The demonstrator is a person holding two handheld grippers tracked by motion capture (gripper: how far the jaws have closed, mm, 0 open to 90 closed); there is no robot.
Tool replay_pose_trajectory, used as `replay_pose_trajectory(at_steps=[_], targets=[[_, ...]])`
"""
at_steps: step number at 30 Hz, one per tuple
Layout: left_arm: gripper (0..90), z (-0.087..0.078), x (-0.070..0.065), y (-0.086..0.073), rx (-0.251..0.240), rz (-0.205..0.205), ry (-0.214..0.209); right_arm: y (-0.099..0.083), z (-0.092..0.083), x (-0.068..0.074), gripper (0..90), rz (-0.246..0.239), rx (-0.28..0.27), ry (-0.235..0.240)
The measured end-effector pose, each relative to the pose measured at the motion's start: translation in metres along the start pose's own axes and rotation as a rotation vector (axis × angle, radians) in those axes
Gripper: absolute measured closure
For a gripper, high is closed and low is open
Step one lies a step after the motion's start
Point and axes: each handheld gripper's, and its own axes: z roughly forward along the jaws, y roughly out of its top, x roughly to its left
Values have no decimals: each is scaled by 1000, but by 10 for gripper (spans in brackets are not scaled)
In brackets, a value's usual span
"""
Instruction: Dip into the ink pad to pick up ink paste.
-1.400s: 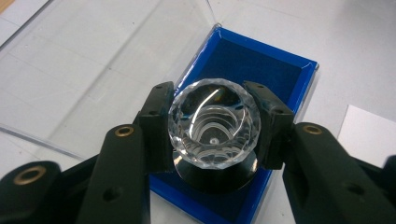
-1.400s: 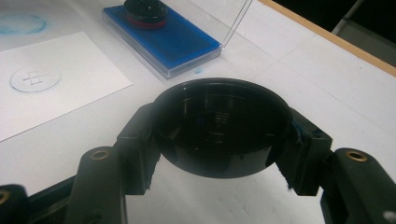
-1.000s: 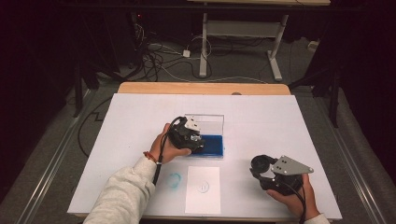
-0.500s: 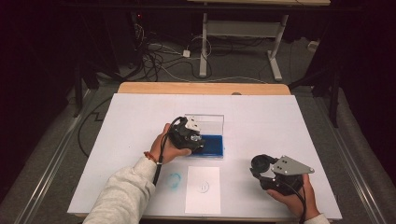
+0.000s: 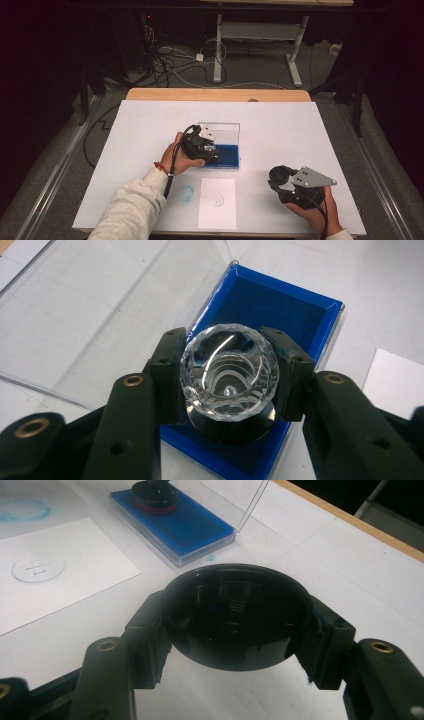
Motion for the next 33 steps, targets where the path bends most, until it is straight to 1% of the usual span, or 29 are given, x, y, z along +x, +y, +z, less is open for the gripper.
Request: replay_pose_trajectory(at_steps=[4,9,14,17,18,20,22,24,27,33], targets=[[546,0,-1,1,4,2,5,0,0,0,386,8,-2,1],[547,0,-2,1,7,3,10,0,0,-1,386,7,-3,3],[547,-3,0,0,2,-9,8,-1,-1,-2,386,20,-7,0],[547,-11,2,0,-30,-19,12,-1,-1,-3,386,23,-10,0],[547,-14,2,0,-44,-26,18,-1,-1,-3,386,24,-9,1],[547,-21,3,1,-79,-36,15,-1,-1,-3,386,25,-9,-1],[547,-28,3,2,-108,-38,23,-1,-1,-3,386,23,-8,-2],[547,-34,3,3,-132,-39,20,-2,-1,-3,386,21,-1,-2],[547,-40,3,6,-146,-34,21,-2,0,-3,386,19,-2,-3],[547,-52,2,17,-157,-12,24,-2,0,-3,386,19,2,-4]])
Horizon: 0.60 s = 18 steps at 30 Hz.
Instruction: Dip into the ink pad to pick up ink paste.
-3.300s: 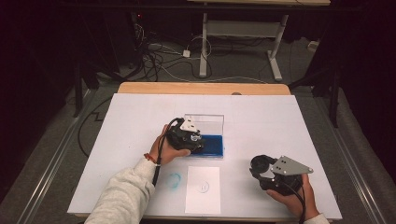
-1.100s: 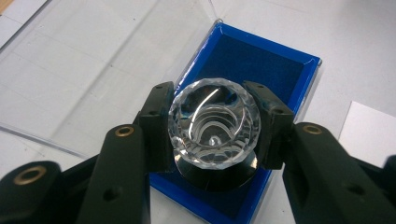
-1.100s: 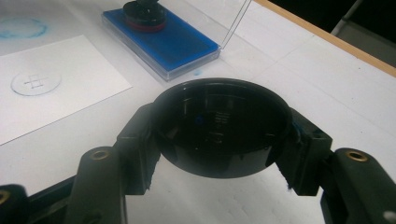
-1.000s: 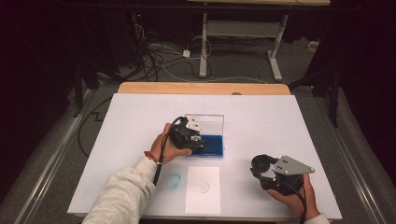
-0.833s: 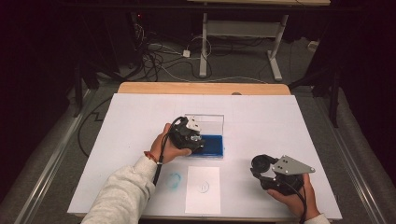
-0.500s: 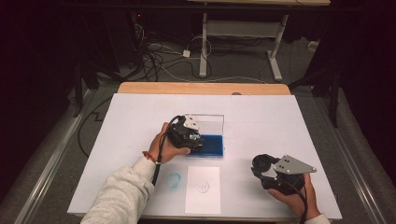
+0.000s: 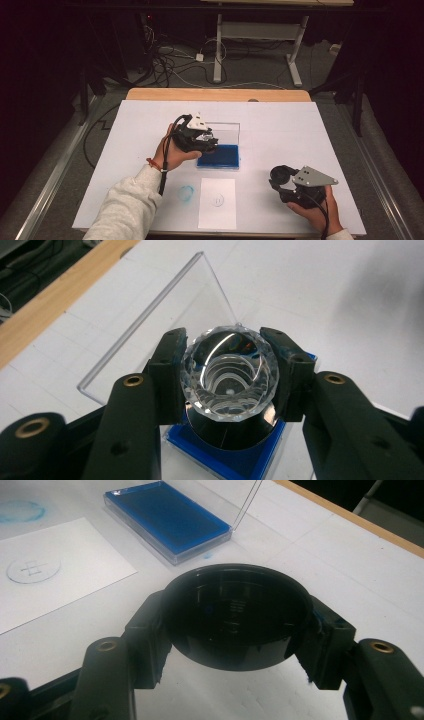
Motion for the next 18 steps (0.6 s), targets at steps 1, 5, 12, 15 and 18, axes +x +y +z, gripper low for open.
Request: replay_pose_trajectory(at_steps=[1,5,12,15,18], targets=[[547,-2,-1,3,-1,7,-3,0,0,0,386,-1,-1,0],[547,-4,-5,12,-8,29,-4,0,0,0,386,-3,-1,-1],[546,11,-11,20,18,57,-14,0,0,0,385,-5,1,-1],[546,24,-13,19,26,52,-33,0,0,0,385,-9,5,1],[546,38,-16,16,54,57,-34,-1,1,-1,385,-6,6,0]])
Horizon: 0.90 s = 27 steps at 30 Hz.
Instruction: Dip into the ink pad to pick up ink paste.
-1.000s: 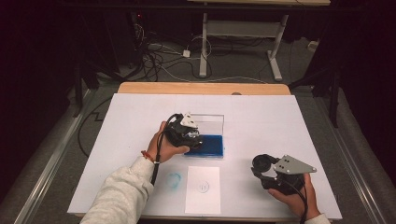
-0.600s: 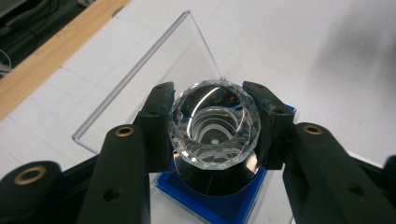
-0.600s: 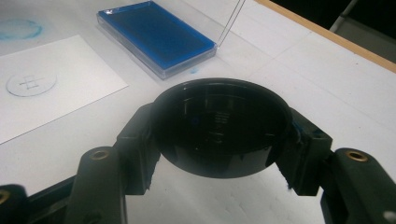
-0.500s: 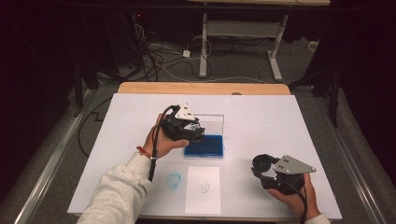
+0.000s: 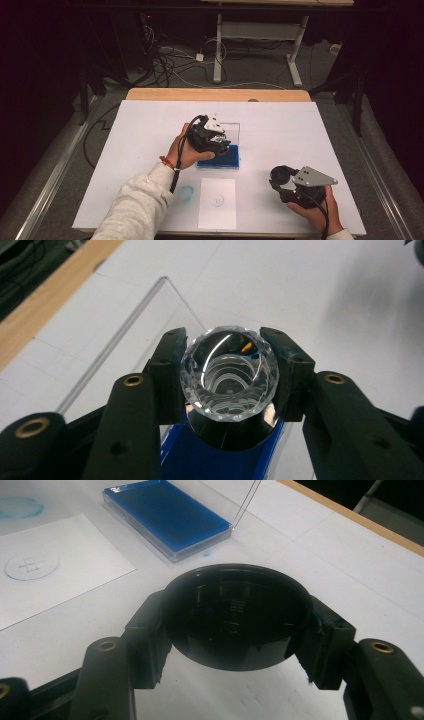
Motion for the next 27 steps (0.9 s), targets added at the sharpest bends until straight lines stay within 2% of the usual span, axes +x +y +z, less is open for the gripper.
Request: replay_pose_trajectory(at_steps=[6,8,13,15,17,27], targets=[[546,22,-1,-8,37,-10,-10,0,0,1,385,-5,4,2],[546,25,0,-10,47,-11,7,0,0,0,385,-6,4,2],[546,30,-1,-15,55,-17,-11,-1,1,0,385,-3,5,4],[546,32,-1,-16,63,-17,-3,-1,1,0,385,-6,8,1],[546,34,0,-18,60,-21,4,-1,1,1,385,-8,9,2],[546,35,2,-24,30,-50,-15,-1,2,1,385,-12,11,4]])
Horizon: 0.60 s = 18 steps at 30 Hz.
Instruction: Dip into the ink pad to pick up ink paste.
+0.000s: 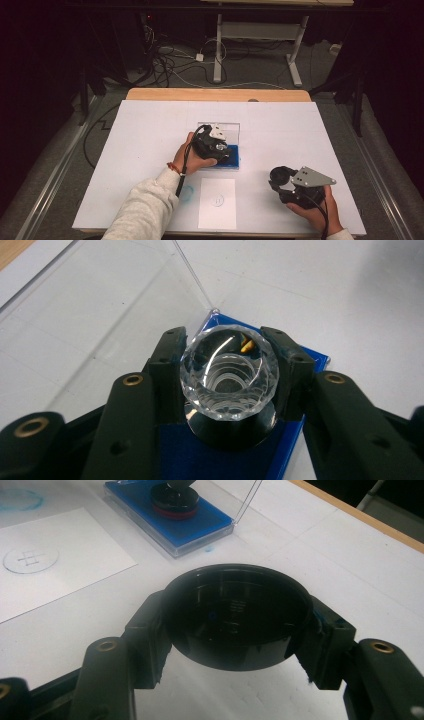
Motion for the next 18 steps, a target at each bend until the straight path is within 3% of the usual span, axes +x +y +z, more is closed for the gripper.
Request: replay_pose_trajectory(at_steps=[5,12,18], targets=[[546,0,4,-1,-9,-21,-13,0,0,1,385,-4,3,-13],[546,-1,-3,4,42,27,24,0,0,1,385,-3,4,-14],[546,-1,-1,4,48,13,12,0,0,1,385,-7,8,-17]])
